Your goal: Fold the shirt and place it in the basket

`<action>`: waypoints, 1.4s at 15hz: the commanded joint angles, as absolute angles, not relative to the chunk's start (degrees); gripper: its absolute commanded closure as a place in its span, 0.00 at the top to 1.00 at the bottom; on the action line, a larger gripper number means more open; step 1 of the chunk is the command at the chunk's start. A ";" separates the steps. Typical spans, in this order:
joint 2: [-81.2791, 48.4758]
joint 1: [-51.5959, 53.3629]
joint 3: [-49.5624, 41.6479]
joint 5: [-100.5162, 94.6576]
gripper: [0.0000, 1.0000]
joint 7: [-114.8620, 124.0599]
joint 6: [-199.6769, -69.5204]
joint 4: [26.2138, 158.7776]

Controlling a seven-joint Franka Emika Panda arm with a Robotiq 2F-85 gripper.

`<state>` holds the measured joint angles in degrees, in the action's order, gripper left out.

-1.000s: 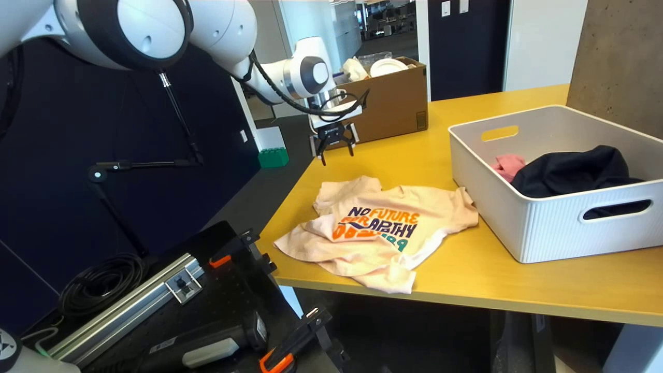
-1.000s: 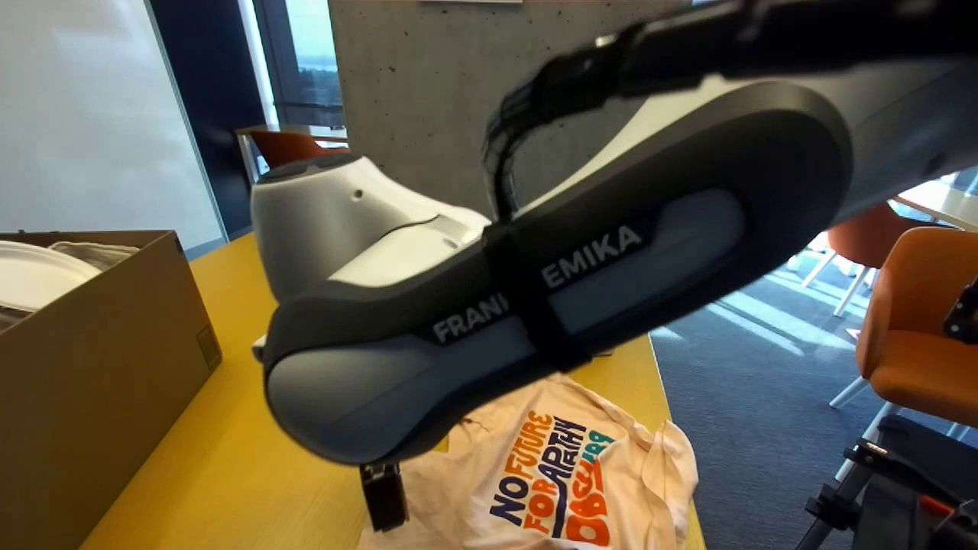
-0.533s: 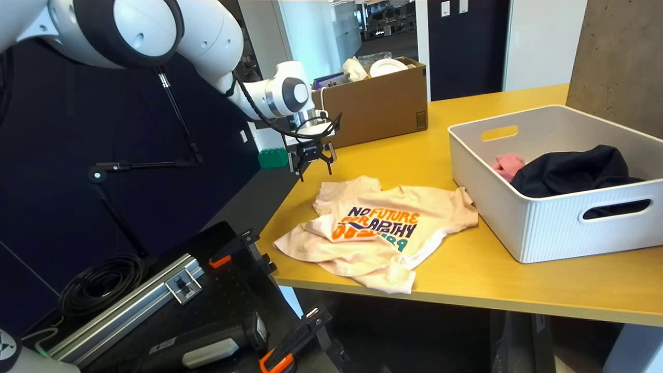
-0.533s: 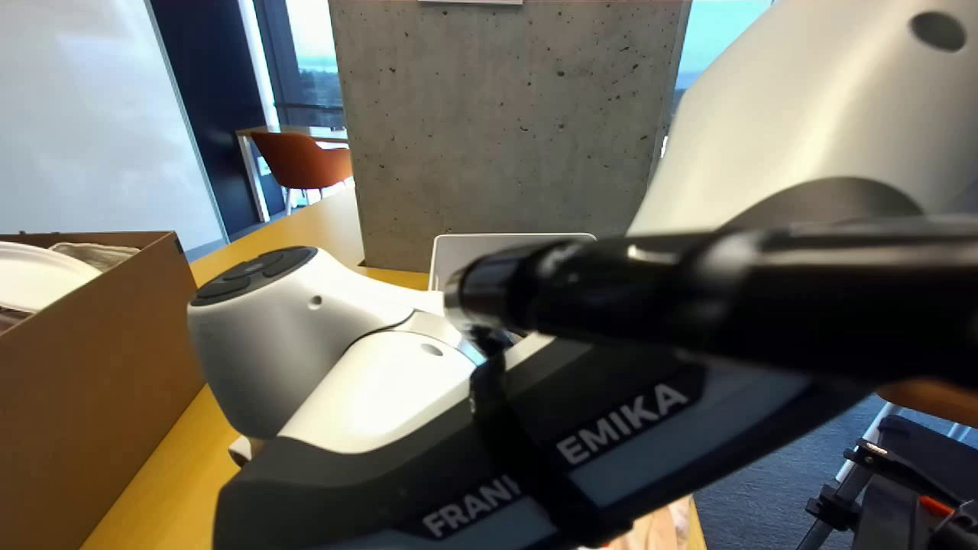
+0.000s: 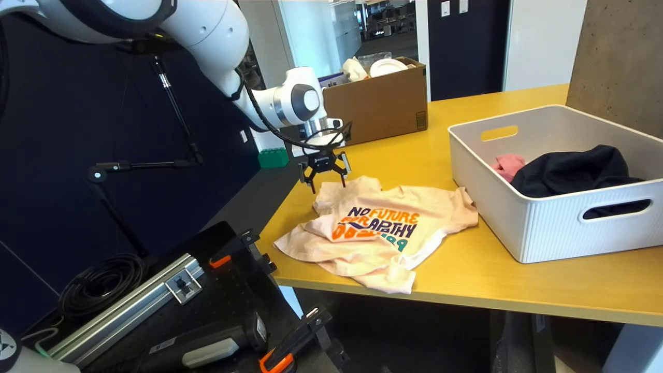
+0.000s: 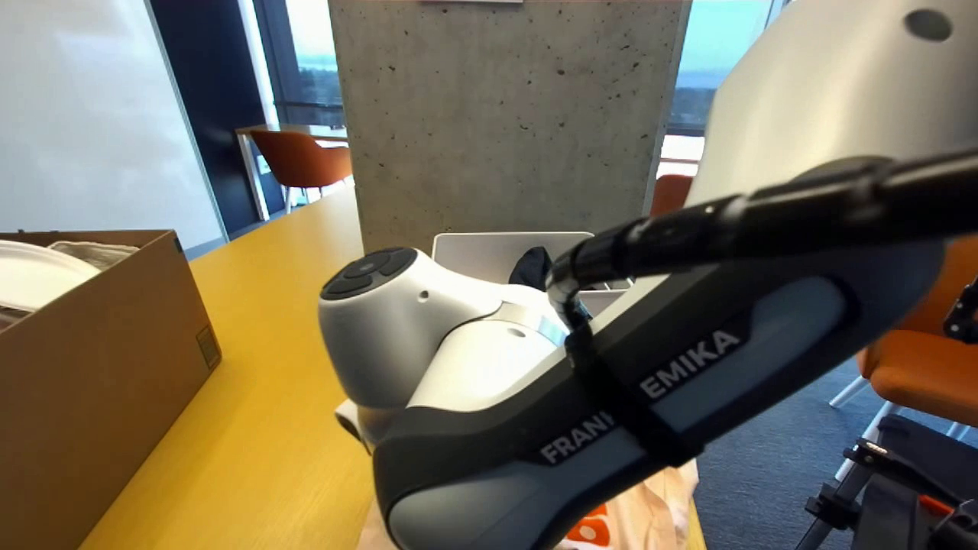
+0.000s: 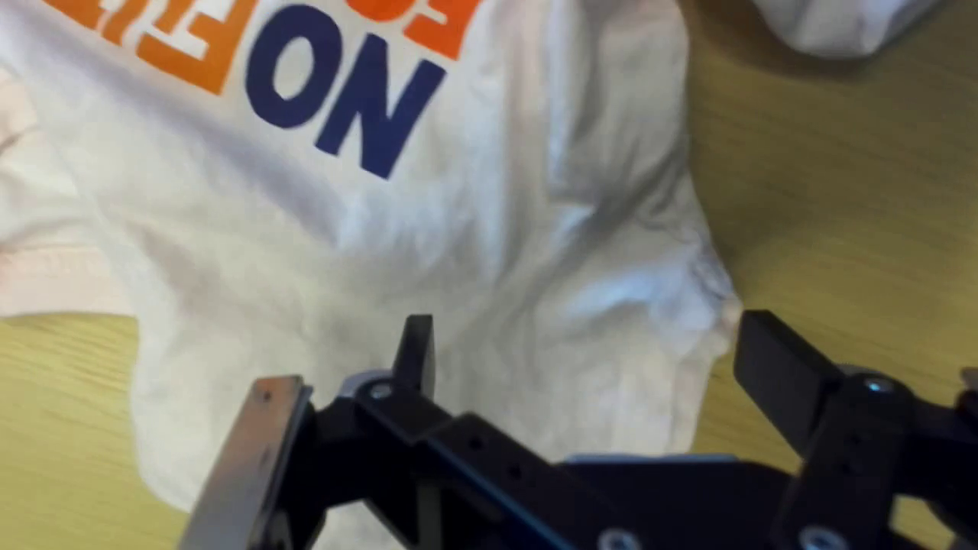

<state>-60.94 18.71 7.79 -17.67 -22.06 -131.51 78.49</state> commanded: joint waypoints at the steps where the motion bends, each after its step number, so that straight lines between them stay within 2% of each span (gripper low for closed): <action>1: -64.42 17.20 6.48 -19.36 1.00 -23.47 -133.77 74.65; 11: -74.46 17.87 5.95 -20.55 1.00 -27.21 -137.51 61.93; 12: -75.21 17.92 6.00 -20.52 0.92 -27.54 -137.64 60.99; 13: -75.89 17.97 6.11 -20.47 0.74 -27.94 -137.81 60.15; 21: -77.44 19.16 5.70 -20.30 0.14 -28.93 -137.04 55.63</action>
<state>-75.05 18.88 6.30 -19.83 -27.85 -136.90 59.49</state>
